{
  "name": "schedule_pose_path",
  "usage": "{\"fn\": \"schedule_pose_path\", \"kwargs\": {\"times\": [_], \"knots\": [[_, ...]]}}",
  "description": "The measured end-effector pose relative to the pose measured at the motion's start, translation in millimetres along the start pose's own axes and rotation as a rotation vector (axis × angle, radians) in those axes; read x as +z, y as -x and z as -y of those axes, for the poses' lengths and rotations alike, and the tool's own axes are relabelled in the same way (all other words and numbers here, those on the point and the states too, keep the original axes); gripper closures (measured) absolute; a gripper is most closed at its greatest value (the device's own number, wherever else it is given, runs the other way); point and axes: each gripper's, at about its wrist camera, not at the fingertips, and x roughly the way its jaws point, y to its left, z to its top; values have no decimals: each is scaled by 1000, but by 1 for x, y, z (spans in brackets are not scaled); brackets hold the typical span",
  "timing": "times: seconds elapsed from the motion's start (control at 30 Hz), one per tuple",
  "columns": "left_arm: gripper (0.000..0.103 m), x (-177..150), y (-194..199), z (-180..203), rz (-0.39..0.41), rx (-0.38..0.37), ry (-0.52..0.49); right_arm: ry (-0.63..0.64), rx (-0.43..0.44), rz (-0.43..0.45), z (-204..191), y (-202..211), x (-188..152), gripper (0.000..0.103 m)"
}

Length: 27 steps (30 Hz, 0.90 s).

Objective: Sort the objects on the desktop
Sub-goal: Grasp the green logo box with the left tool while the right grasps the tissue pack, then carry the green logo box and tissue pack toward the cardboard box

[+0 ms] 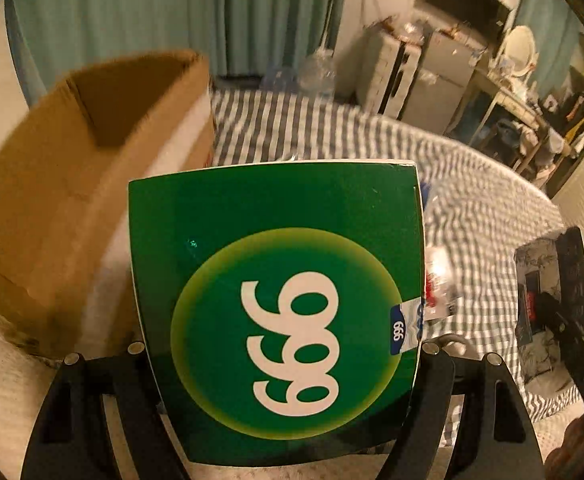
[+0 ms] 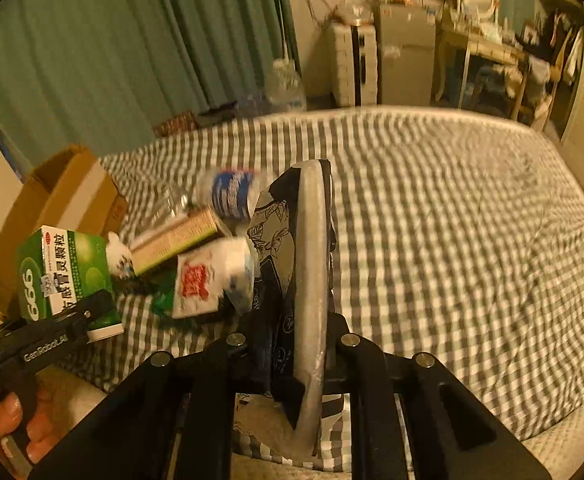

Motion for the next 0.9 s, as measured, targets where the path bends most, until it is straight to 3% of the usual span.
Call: {"fn": "schedule_pose_path", "kwargs": {"times": [0.27,0.5,0.9], "knots": [[21,15,46,13,231,1,-120,-46,35,163,0,49,7,89],[21,25,88,14,371,-26,-164,9,39,315,-21,95,6,90],[21,20,123,-10,461,-56,-174,37,44,419,-46,135,0,90]]}}
